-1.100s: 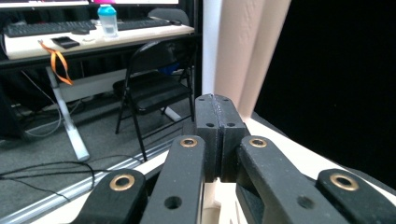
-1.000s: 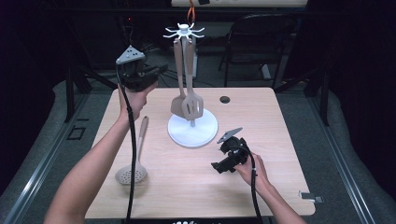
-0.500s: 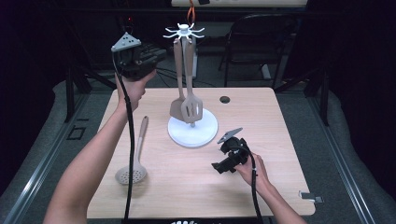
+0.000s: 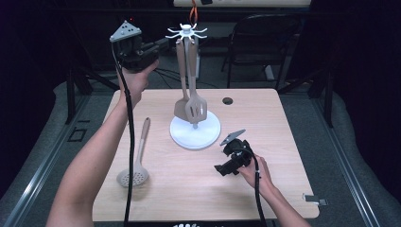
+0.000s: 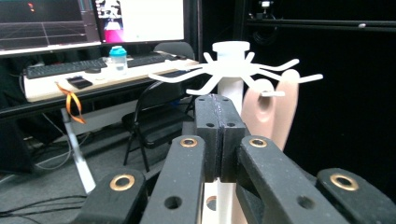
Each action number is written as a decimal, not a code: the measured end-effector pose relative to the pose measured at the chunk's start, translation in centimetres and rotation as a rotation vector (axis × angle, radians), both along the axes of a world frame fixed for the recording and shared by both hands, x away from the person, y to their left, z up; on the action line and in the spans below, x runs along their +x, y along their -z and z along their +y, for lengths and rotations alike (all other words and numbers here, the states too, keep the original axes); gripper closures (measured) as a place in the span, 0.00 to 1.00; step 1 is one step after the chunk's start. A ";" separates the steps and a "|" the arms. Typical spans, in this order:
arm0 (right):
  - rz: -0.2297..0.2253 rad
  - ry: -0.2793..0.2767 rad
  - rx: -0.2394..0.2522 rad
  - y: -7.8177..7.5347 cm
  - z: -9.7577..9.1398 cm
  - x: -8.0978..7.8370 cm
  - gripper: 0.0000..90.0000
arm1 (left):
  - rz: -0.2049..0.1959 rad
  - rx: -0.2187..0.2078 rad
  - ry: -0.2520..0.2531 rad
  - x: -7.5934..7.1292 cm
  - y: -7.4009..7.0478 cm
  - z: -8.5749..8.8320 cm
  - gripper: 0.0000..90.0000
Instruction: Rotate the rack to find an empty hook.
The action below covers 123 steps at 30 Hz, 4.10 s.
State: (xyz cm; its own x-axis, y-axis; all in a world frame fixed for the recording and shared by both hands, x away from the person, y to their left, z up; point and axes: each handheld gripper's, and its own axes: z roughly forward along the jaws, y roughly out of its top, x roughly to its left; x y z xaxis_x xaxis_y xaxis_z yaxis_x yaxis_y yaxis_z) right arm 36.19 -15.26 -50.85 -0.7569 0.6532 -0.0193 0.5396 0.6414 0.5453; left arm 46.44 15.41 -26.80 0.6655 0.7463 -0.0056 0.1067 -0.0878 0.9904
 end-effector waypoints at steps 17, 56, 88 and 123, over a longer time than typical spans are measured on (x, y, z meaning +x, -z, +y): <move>0.011 -0.012 -0.005 0.3 0.2 0.0 0.05 | 0.024 0.013 -0.064 1.9 -0.5 0.1 1.00; 0.017 -0.020 -0.033 0.4 0.5 -0.1 0.05 | -0.033 0.046 0.014 -1.0 -0.1 -0.7 1.00; 0.009 -0.005 -0.013 0.6 0.5 -0.2 0.06 | -0.002 0.034 -0.070 1.5 -0.7 -0.8 1.00; 0.017 -0.016 -0.040 0.5 0.5 -0.1 0.06 | -0.056 0.063 -0.003 -1.4 -0.5 -1.9 1.00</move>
